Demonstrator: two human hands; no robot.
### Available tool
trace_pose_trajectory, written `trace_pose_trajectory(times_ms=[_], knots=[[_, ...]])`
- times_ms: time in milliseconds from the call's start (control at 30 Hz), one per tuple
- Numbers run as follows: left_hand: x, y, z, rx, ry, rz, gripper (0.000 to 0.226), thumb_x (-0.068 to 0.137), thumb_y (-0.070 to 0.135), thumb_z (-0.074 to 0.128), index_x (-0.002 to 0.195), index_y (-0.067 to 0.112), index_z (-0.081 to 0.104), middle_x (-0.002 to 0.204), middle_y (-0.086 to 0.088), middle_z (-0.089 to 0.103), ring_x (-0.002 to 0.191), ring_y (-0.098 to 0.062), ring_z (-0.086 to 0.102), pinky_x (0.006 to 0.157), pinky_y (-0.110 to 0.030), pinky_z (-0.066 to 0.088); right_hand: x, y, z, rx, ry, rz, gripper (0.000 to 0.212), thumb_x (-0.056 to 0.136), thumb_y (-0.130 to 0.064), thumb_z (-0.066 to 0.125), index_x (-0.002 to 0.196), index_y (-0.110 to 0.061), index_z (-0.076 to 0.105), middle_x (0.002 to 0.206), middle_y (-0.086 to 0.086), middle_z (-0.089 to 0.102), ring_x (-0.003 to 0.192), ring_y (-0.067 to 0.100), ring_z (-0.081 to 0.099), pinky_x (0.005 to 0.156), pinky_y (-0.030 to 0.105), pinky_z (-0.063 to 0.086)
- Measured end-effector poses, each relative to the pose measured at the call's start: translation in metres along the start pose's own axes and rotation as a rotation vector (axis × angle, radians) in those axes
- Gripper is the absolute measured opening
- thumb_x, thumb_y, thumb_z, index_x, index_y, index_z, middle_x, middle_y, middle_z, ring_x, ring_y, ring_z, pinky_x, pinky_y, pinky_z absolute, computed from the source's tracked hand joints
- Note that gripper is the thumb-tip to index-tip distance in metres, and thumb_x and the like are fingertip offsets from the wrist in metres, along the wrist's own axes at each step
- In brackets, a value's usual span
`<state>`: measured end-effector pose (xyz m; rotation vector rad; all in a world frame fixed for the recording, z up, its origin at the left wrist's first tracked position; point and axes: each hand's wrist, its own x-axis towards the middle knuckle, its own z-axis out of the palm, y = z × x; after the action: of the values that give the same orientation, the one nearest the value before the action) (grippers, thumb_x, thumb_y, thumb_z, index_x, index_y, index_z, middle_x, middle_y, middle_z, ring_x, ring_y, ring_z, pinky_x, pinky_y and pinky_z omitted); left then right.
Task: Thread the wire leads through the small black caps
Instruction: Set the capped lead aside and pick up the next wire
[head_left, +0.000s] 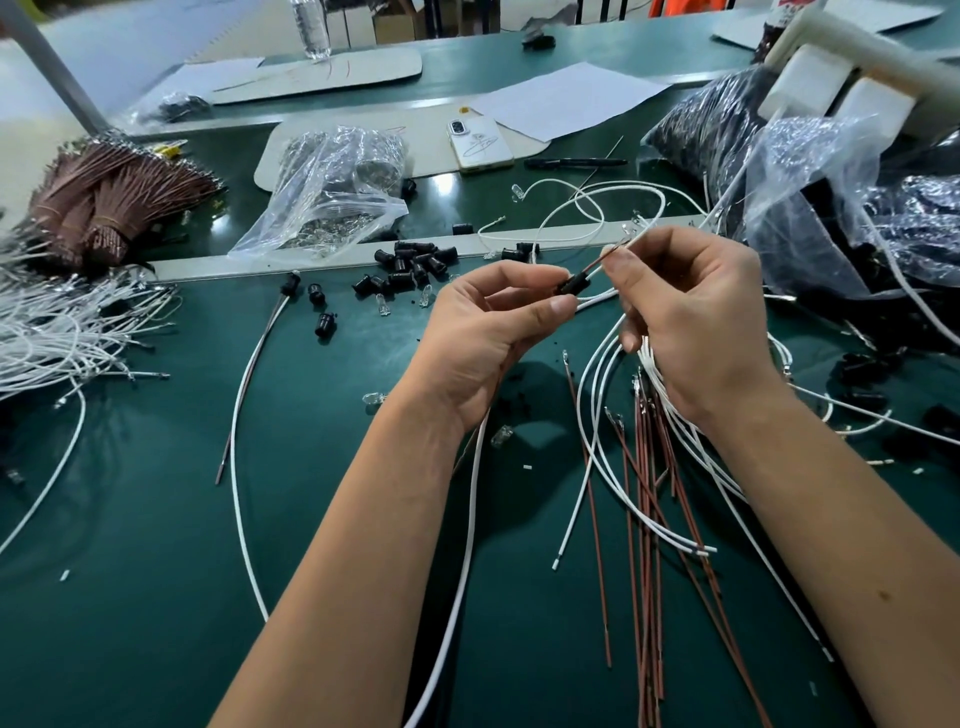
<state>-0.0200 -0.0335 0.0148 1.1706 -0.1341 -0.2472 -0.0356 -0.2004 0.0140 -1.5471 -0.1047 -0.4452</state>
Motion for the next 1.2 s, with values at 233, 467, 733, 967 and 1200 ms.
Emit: trace_pose_trajectory(times_ms=[233, 467, 733, 967, 1200], knots=[[0.001, -0.003, 0.001, 0.019, 0.006, 0.017, 0.022, 0.075, -0.013, 0.072, 0.083, 0.008, 0.072, 0.079, -0.005, 0.075, 0.072, -0.012, 0.070, 0.073, -0.019, 0.057, -0.001, 0.001, 0.004, 0.040, 0.011, 0.025, 0.018, 0.092, -0.016, 0.074, 0.075, -0.017, 0.068, 0.056, -0.006, 0.056, 0.040, 0.016, 0.045, 0.040, 0.029, 0.040], [0.001, -0.002, 0.002, -0.037, 0.037, -0.005, 0.019, 0.074, -0.004, 0.075, 0.090, 0.006, 0.072, 0.082, -0.007, 0.075, 0.071, -0.013, 0.071, 0.071, -0.020, 0.056, -0.001, -0.001, 0.005, 0.175, -0.017, 0.118, 0.020, 0.096, -0.008, 0.071, 0.077, -0.011, 0.064, 0.059, 0.001, 0.051, 0.050, 0.014, 0.042, 0.040, 0.022, 0.038], [0.001, -0.004, -0.001, 0.077, 0.021, -0.016, 0.018, 0.081, -0.011, 0.071, 0.087, 0.006, 0.071, 0.078, -0.009, 0.074, 0.070, -0.016, 0.070, 0.071, -0.021, 0.056, 0.000, 0.001, 0.002, 0.105, -0.082, 0.140, 0.021, 0.094, -0.012, 0.070, 0.074, -0.017, 0.069, 0.063, 0.006, 0.052, 0.053, 0.018, 0.045, 0.042, 0.024, 0.040], [0.001, -0.002, -0.006, 0.326, -0.047, 0.194, 0.032, 0.075, -0.015, 0.077, 0.093, 0.012, 0.074, 0.087, -0.002, 0.077, 0.083, -0.013, 0.072, 0.079, -0.024, 0.056, 0.000, 0.003, -0.001, -0.053, -0.153, -0.064, 0.016, 0.094, -0.019, 0.075, 0.083, -0.008, 0.069, 0.062, -0.001, 0.060, 0.043, 0.020, 0.049, 0.039, 0.030, 0.041], [0.002, -0.003, -0.009, 0.348, -0.086, 0.227, 0.029, 0.076, -0.017, 0.074, 0.089, 0.009, 0.073, 0.085, -0.001, 0.076, 0.084, -0.014, 0.071, 0.083, -0.027, 0.056, -0.002, -0.001, -0.001, -0.240, -0.108, -0.314, 0.013, 0.096, -0.015, 0.072, 0.084, -0.012, 0.067, 0.075, -0.003, 0.066, 0.055, 0.007, 0.057, 0.056, 0.018, 0.043]])
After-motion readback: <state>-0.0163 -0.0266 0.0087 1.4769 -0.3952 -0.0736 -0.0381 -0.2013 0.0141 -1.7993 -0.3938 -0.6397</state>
